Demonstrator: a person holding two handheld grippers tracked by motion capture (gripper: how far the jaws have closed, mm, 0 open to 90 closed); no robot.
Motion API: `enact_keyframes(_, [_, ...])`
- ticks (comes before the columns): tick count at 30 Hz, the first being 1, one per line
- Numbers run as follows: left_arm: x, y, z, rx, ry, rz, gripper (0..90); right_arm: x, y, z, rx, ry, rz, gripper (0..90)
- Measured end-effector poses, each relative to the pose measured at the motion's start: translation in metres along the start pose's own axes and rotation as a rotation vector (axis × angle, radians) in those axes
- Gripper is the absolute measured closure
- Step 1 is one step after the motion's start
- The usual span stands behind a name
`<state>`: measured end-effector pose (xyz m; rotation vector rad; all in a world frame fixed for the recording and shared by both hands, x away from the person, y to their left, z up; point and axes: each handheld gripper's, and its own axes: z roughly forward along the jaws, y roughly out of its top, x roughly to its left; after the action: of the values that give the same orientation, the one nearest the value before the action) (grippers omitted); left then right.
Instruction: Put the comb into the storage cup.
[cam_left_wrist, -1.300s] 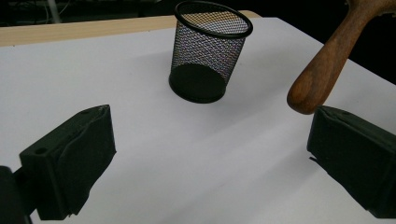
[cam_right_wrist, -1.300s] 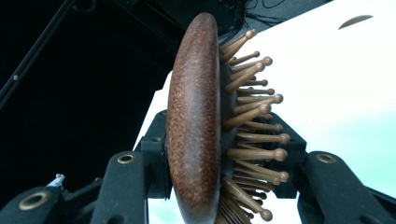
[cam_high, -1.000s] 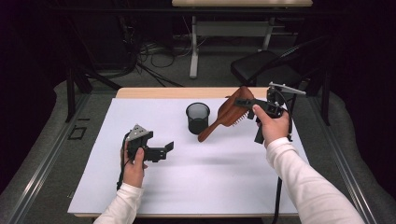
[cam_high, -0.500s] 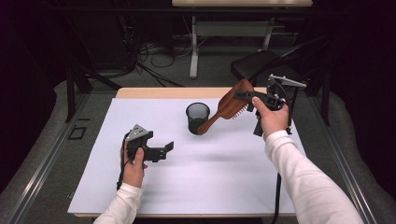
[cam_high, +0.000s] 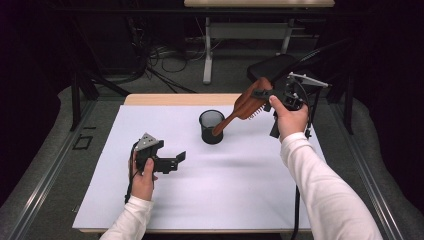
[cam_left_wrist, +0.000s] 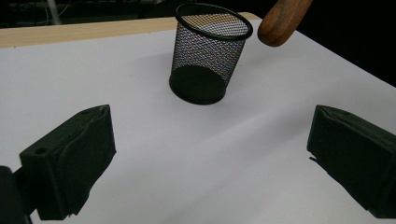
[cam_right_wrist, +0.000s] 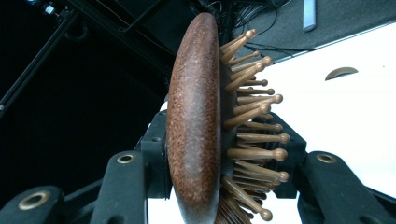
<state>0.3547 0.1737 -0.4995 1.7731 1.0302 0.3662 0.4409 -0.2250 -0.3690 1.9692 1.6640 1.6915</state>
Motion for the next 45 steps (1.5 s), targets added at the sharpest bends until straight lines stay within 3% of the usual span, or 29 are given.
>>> enact_keyframes(21, [0.002,0.000,-0.001,-0.007,-0.003,-0.013,1.1,0.010,0.011,0.018,-0.066,-0.050,0.009,51.4])
enact_keyframes(45, [0.003,0.000,0.000,-0.004,-0.008,-0.019,1.1,0.007,0.008,0.042,-0.117,-0.100,0.009,51.3])
